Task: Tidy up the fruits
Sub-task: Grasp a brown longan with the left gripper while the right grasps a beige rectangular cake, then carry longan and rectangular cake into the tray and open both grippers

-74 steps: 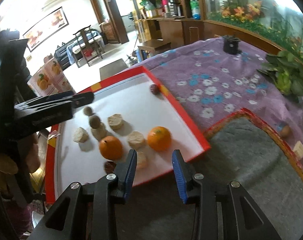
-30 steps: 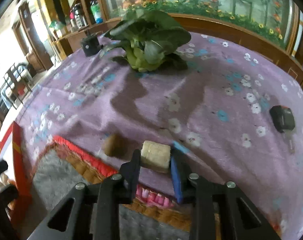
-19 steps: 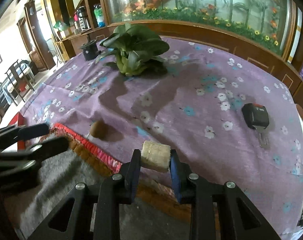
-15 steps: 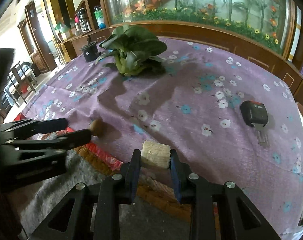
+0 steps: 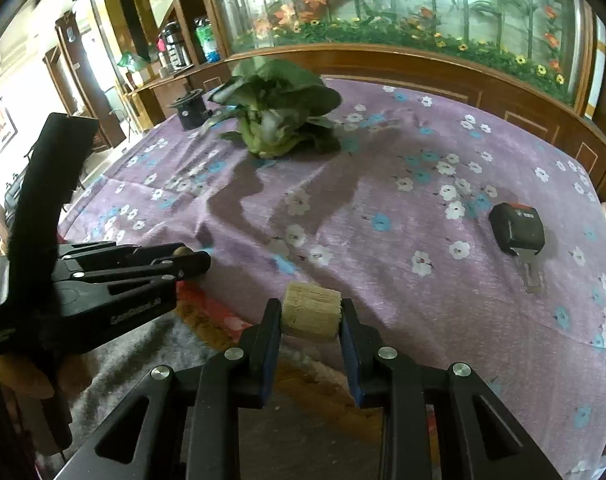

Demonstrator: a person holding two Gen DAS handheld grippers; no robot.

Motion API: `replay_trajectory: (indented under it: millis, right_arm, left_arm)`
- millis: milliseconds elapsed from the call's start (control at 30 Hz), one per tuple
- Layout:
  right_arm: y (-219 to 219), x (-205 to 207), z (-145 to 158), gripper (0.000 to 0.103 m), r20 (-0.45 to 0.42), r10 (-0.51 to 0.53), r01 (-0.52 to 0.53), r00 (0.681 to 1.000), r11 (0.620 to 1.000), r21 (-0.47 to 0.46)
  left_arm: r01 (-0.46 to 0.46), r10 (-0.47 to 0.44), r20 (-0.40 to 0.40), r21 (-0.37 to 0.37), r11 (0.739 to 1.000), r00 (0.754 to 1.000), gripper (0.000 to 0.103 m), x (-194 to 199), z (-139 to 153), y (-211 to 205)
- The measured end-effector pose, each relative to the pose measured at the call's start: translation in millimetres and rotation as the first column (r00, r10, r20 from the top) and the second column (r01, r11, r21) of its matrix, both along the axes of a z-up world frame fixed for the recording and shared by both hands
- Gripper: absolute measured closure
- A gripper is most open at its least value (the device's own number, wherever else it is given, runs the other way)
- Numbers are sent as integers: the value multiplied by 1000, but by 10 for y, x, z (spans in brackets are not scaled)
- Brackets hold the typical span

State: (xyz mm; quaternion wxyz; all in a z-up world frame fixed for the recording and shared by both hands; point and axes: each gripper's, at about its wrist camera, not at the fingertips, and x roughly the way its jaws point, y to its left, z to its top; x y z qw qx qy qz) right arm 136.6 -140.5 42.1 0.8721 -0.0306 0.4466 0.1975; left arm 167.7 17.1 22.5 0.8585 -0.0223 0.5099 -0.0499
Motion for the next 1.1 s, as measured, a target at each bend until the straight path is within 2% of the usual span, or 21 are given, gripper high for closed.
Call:
replay_trajectory:
  millis: [233, 533, 633, 1100]
  right_arm:
    - [264, -282, 154, 75, 18, 54, -54, 998, 999, 0]
    - [681, -771, 145, 75, 14, 125, -125, 992, 992, 25]
    - [780, -918, 134, 75, 11, 138, -138, 990, 990, 38]
    - [1297, -1432, 211, 75, 27, 253, -253, 967, 967, 22]
  left_arm:
    - [-38, 38, 59, 14, 999, 998, 81, -463, 252, 183]
    - [-92, 85, 134, 43, 995, 987, 81, -1122, 438, 465]
    - [-105, 101, 142, 26, 994, 985, 80, -1290, 498, 579]
    - [-162, 149, 199, 54, 985, 969, 80, -2007, 651, 941]
